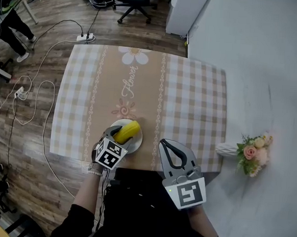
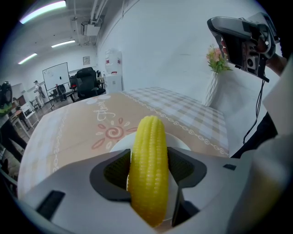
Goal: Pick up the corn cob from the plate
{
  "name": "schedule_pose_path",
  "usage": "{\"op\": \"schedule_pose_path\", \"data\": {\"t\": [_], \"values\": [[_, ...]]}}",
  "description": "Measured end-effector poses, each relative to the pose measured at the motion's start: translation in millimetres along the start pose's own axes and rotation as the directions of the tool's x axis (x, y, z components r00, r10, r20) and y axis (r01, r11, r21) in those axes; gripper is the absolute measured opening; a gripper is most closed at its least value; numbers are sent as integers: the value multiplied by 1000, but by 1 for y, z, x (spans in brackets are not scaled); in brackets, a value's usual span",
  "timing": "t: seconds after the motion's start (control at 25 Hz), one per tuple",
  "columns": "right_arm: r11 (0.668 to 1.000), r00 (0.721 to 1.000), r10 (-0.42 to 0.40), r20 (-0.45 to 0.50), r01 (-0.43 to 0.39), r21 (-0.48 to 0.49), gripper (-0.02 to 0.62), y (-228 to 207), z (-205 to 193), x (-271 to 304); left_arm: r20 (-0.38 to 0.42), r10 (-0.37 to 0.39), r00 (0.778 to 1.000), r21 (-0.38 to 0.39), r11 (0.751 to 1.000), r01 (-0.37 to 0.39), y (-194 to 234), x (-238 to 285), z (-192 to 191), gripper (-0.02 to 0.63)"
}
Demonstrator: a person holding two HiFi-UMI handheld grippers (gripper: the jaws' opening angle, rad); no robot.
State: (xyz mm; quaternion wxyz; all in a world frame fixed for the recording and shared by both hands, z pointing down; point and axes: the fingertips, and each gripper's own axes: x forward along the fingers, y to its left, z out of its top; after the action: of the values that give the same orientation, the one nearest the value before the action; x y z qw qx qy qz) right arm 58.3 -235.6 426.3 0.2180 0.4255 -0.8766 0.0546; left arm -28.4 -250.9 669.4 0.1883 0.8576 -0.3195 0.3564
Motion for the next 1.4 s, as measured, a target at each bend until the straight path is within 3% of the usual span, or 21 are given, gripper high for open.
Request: {"op": "schedule_pose_path", "data": {"t": [0.68, 1.08, 1.4], "values": [[1000, 1000, 7, 23, -7, -12, 41, 4, 17, -7, 47, -7, 999, 1, 1000, 7, -16, -32, 24, 255], [998, 996, 50, 80, -47, -45, 41, 12, 29, 10, 101, 65, 993, 27, 997, -68, -4, -62, 46, 255], [996, 988, 75, 132, -67, -66, 41, 11, 47, 15, 155, 149, 977, -9, 989, -149, 3, -102, 69, 255]]}}
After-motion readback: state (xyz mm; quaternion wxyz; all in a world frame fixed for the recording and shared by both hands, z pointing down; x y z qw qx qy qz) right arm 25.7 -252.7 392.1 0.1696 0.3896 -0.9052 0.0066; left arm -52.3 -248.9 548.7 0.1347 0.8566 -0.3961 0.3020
